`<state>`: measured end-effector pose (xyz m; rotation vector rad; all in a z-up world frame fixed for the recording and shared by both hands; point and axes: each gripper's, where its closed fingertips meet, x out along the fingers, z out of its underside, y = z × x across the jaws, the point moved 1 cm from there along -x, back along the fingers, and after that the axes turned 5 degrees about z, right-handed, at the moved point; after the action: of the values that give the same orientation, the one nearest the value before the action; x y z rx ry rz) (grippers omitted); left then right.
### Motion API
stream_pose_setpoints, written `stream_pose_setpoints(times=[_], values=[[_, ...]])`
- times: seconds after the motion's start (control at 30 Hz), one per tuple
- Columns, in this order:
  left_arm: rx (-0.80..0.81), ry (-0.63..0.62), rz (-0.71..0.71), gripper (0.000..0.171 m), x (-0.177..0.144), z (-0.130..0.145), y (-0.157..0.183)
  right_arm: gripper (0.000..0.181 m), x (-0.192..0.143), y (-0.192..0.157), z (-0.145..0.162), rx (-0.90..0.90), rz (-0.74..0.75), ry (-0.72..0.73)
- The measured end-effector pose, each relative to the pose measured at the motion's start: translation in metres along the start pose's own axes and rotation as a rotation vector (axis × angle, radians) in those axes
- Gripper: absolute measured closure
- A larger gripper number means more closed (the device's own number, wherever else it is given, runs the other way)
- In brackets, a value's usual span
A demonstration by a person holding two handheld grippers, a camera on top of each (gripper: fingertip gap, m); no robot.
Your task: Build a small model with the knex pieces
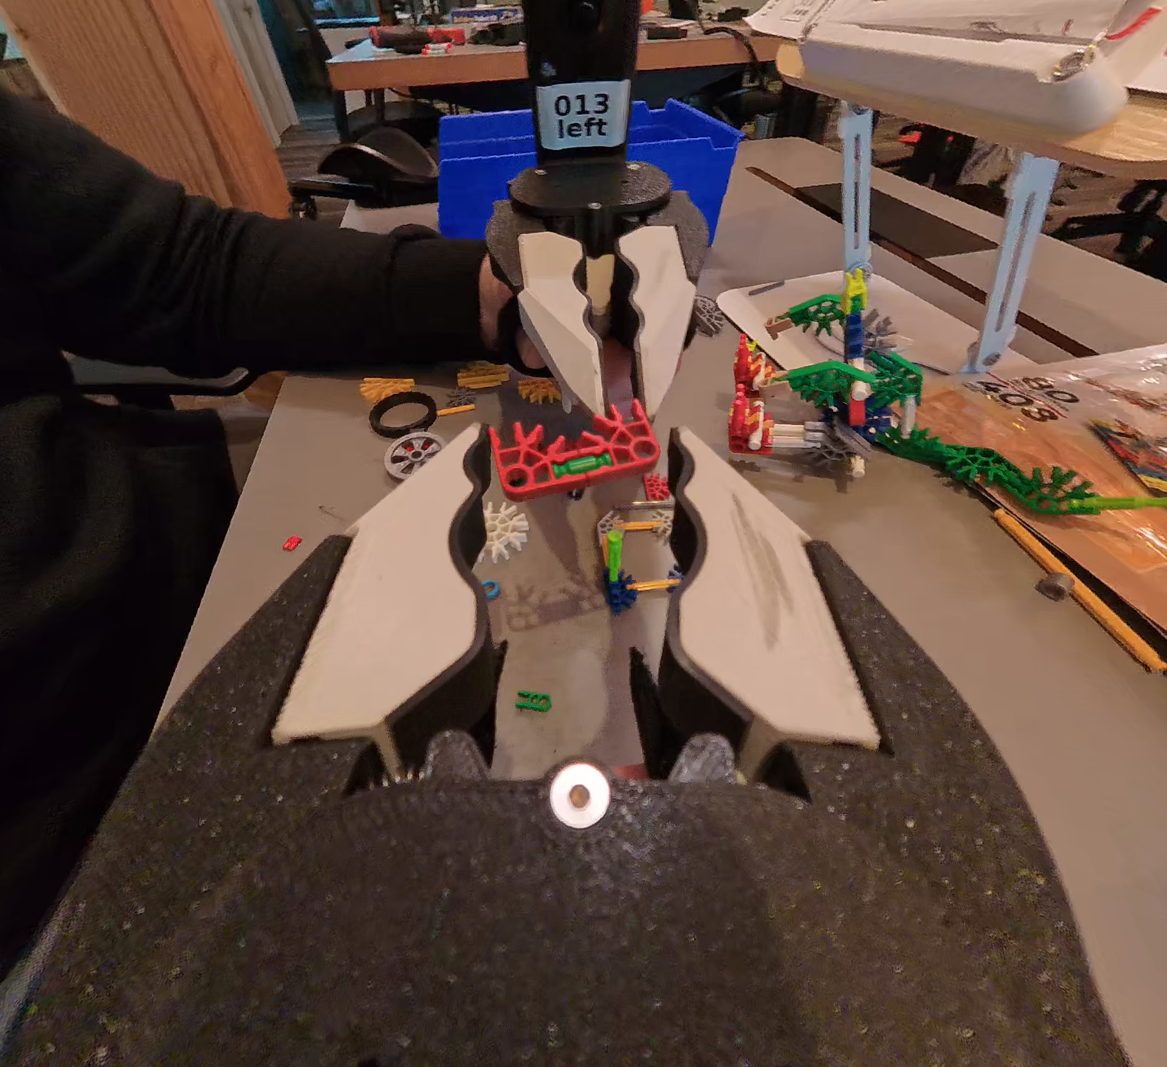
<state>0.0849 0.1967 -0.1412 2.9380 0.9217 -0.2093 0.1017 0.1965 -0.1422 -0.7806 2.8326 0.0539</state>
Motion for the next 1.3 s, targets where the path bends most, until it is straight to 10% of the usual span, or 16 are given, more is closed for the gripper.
stream_pose_setpoints(times=[0.3,0.67,1.3], values=[[-0.034,-0.015,-0.036,0.166,-0.002,0.004,-0.009,0.129,0.001,0.009,0.005,-0.025,0.053,-0.033],[0.008,-0.361,-0.181,0.165,-0.01,0.058,-0.031,0.129,0.01,0.028,0.049,-0.065,0.14,-0.251],[0.019,-0.38,-0.197,0.171,-0.001,0.067,-0.034,0.13,0.023,0.032,0.064,-0.073,0.172,-0.315]])
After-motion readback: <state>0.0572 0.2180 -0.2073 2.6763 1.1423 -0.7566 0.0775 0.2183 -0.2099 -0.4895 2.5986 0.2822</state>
